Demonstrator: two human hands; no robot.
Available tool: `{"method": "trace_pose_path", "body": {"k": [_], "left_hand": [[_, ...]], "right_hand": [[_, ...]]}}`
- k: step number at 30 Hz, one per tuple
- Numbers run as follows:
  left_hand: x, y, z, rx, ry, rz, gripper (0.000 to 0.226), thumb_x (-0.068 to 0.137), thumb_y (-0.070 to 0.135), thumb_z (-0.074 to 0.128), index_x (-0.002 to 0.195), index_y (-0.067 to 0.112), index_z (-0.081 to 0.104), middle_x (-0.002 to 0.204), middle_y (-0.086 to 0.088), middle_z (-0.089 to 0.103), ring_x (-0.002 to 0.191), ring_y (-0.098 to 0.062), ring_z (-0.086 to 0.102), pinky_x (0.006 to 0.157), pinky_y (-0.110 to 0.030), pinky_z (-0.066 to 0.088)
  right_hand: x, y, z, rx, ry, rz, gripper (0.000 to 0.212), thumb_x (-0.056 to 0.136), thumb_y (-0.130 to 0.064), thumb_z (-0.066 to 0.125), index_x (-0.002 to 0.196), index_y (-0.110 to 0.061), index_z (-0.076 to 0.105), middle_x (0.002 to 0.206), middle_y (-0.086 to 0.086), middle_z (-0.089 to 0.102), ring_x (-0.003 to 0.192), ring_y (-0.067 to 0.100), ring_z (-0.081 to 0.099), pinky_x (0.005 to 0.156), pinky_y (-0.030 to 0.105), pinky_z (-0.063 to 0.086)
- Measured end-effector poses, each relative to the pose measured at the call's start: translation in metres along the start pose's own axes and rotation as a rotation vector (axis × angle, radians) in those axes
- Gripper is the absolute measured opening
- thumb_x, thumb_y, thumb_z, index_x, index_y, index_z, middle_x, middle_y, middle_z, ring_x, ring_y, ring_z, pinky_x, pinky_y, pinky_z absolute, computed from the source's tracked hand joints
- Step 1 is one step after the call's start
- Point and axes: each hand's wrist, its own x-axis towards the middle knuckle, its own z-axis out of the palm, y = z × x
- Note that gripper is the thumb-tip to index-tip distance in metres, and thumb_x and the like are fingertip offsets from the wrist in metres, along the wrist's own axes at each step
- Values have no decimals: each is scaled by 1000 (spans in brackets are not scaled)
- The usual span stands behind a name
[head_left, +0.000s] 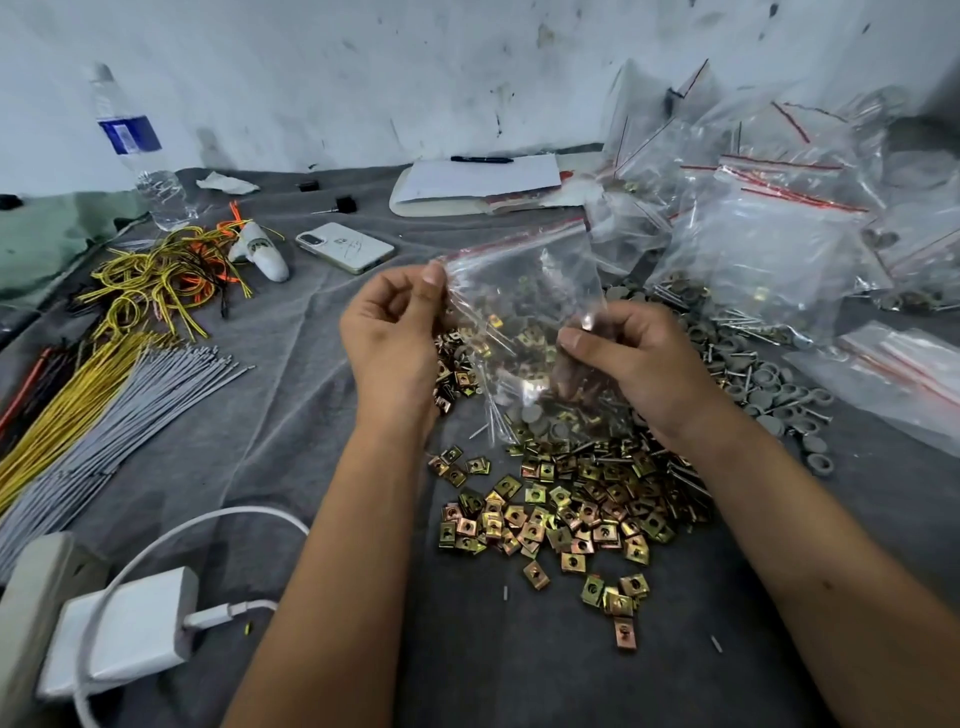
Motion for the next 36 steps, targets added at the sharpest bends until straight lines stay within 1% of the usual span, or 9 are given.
{"method": "trace_pose_path", "body": {"k": [5, 8, 10, 15, 21, 25, 28, 32, 36], "left_hand": [[-3, 1, 6, 106, -38, 126, 18, 106, 18, 59, 89, 14, 61, 84, -8, 66, 79, -25, 63, 75, -45, 54], [-10, -2, 12, 94, -124, 83, 18, 110, 15, 50, 94, 6, 54, 76, -5, 64, 69, -15, 69, 63, -32, 57], [-14, -3, 13, 103, -194, 81, 17, 110, 13, 48, 96, 5, 51, 74, -4, 63, 64, -11, 68, 57, -26, 54], [-18, -5, 14, 181, -281, 66, 20, 111, 14, 46, 92, 13, 50, 71, 5, 67, 68, -15, 66, 60, -33, 53], [-19, -9, 14, 223, -286, 93, 18, 111, 22, 48, 97, 12, 51, 81, -1, 68, 77, -20, 65, 68, -35, 54], [-20, -14, 9, 707, -190, 378, 33, 100, 51, 56, 119, 24, 52, 121, 1, 54, 118, -16, 49, 99, -35, 45], [-22, -14, 13, 955, -273, 600, 48, 95, 57, 64, 128, 22, 61, 136, -5, 47, 134, -24, 36, 109, -41, 37], [-24, -17, 16, 944, -341, 759, 18, 97, 33, 73, 109, 18, 73, 123, -1, 62, 124, -24, 47, 102, -49, 40], [-22, -16, 14, 903, -332, 731, 15, 95, 28, 76, 98, 13, 74, 103, 3, 68, 107, -23, 55, 89, -49, 45]], "right_hand": [[2, 4, -1, -35, 20, -37, 22, 97, -11, 67, 80, -23, 74, 74, 10, 72, 68, 19, 69, 64, 31, 58], [1, 3, -3, -43, 97, -94, 15, 95, -38, 68, 89, -26, 73, 94, 14, 72, 86, 23, 69, 75, 35, 58], [1, 2, -5, 10, 168, -123, 32, 95, -50, 65, 95, -19, 71, 95, 10, 74, 88, 29, 71, 75, 42, 57], [5, 1, -8, 87, 343, -227, 19, 101, -26, 64, 87, -25, 77, 80, -3, 75, 71, 12, 69, 62, 21, 53], [7, 2, -11, 113, 354, -252, 15, 96, -19, 70, 92, -31, 78, 80, -4, 76, 71, 9, 70, 57, 18, 52], [7, 4, -11, -84, 401, -289, 15, 91, -14, 76, 95, -28, 79, 86, -12, 77, 79, 0, 71, 62, 14, 54], [7, 3, -7, -351, 289, -375, 15, 93, -13, 74, 107, -15, 78, 99, -6, 75, 93, 6, 71, 76, 19, 56], [6, 1, -1, -569, 207, -481, 18, 98, -12, 67, 111, -6, 77, 105, 4, 73, 102, 15, 67, 90, 30, 54], [4, -1, -3, -604, 273, -541, 15, 90, -14, 78, 103, -8, 80, 97, 3, 73, 94, 16, 69, 82, 36, 57]]}}
